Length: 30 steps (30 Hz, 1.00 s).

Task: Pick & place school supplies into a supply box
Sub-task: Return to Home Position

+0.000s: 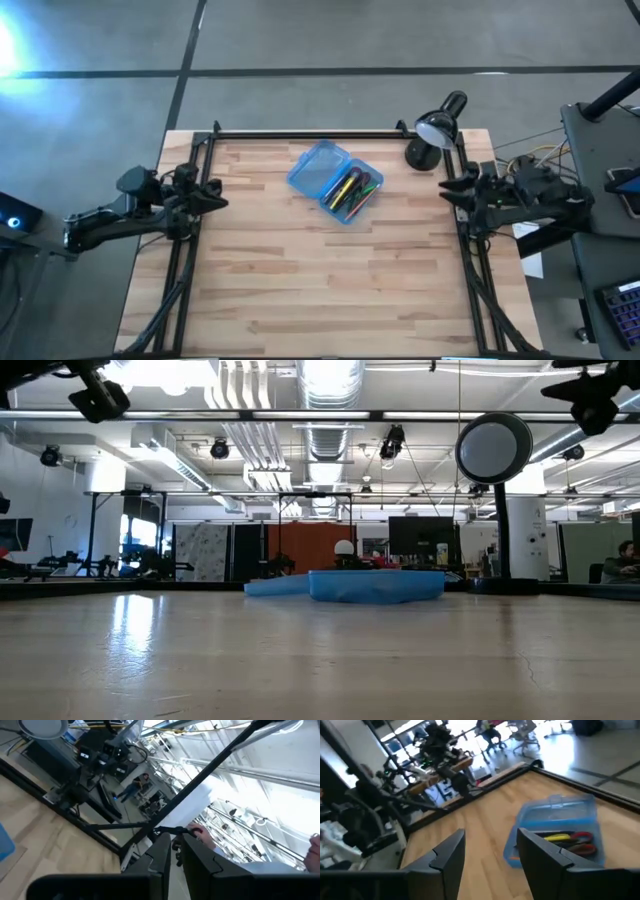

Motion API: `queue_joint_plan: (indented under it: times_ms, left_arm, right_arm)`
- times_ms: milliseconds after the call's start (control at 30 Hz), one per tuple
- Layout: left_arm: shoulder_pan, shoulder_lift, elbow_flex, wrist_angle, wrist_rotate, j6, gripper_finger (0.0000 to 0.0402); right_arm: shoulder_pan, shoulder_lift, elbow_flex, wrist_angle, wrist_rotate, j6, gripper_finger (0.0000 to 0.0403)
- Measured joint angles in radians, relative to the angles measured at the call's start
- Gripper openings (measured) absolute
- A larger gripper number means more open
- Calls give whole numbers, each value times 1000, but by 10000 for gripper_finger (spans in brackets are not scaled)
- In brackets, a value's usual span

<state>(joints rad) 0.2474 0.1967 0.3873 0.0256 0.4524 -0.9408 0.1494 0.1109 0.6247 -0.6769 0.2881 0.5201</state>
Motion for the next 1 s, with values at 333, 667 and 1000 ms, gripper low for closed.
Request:
queue_joint_plan:
  times_ms: [333, 667, 1000]
  left_arm:
    - [3, -105, -380, 526, -68, -1, 29]
    - [3, -151, -378, 170, -77, -2, 30]
    - [9, -192, -379, 40, -79, -2, 30]
  right_arm:
    - [-20, -111, -88, -153, 26, -2, 169]
    - [-40, -110, -320, 283, 1, -4, 169]
    - [-46, -96, -614, 836, 4, 0, 169]
